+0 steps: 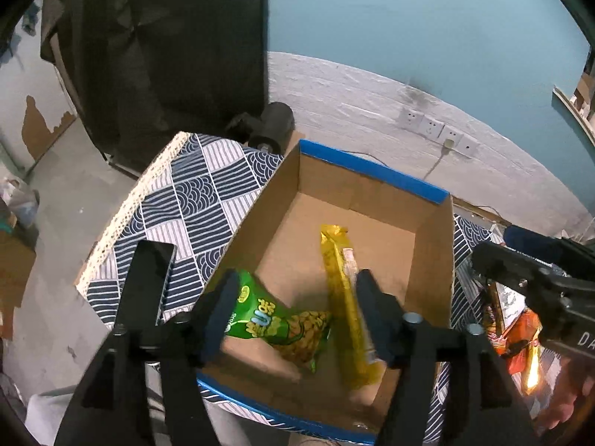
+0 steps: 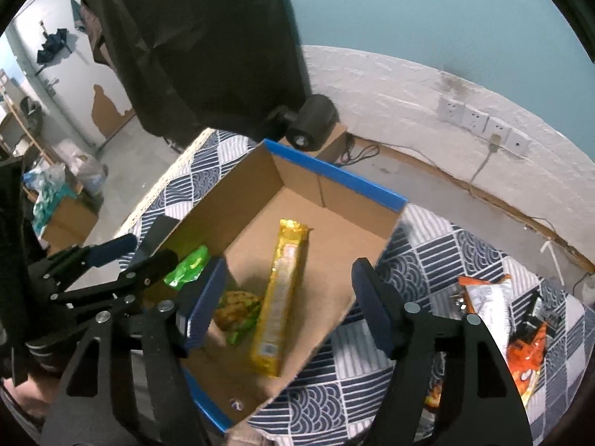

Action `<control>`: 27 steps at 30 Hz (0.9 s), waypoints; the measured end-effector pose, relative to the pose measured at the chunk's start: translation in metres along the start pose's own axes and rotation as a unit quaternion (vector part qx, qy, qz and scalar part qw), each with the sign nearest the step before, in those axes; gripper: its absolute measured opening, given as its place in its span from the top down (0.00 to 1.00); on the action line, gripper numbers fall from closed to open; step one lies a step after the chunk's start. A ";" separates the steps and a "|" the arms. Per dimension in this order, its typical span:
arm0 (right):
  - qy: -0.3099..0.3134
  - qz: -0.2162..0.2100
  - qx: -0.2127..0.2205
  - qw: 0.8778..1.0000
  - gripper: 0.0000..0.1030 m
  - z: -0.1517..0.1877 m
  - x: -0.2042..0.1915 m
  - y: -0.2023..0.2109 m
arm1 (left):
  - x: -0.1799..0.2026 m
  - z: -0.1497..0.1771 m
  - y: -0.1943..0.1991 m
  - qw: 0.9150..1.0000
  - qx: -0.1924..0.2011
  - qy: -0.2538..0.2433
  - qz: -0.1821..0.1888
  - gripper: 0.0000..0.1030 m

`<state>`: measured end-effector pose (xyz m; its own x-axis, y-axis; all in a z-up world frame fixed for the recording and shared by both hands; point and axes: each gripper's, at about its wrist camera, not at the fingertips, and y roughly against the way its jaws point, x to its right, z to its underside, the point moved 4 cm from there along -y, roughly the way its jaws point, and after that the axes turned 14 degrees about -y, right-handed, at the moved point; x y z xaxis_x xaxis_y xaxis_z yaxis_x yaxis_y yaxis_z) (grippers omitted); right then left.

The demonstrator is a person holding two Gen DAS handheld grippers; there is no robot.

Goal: Organize snacks
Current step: 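Open both grippers to drop the green bag and yellow bar into the box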

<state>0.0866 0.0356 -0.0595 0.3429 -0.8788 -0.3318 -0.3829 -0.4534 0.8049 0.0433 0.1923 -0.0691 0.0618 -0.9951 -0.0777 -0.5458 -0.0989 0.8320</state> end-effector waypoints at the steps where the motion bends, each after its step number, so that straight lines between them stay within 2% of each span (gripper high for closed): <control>1: 0.002 0.005 0.008 1.000 0.29 0.001 0.003 0.004 | 0.002 0.000 0.002 1.000 0.004 -0.006 -0.002 0.29; 3: 0.016 0.021 0.028 0.999 0.21 0.004 0.008 0.011 | 0.009 -0.001 0.006 0.999 0.013 -0.027 -0.012 0.22; 4: 0.024 0.030 0.038 0.999 0.20 0.006 0.010 0.015 | 0.011 -0.002 0.008 0.999 0.016 -0.036 -0.018 0.22; 10: 0.053 0.069 0.053 0.995 0.20 0.015 0.028 0.029 | 0.034 -0.004 0.020 0.994 0.054 -0.094 -0.033 0.22; 13: 0.047 0.075 0.057 0.994 0.20 0.021 0.042 0.040 | 0.048 -0.006 0.026 0.990 0.067 -0.120 -0.019 0.22; 16: 0.044 0.084 0.066 0.993 0.20 0.028 0.057 0.053 | 0.061 -0.008 0.032 0.990 0.080 -0.120 0.009 0.22; 20: 0.032 0.097 0.077 0.992 0.20 0.033 0.082 0.073 | 0.077 -0.011 0.036 0.989 0.080 -0.127 0.019 0.22; 27: 0.006 0.117 0.089 0.989 0.20 0.045 0.123 0.103 | 0.118 -0.015 0.047 0.980 0.093 -0.171 0.036 0.22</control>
<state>0.0502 -0.1259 -0.0396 0.2364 -0.9614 -0.1410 -0.5972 -0.2583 0.7594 0.0371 0.0699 -0.0311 -0.2494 -0.9411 -0.2281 -0.6830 0.0040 0.7304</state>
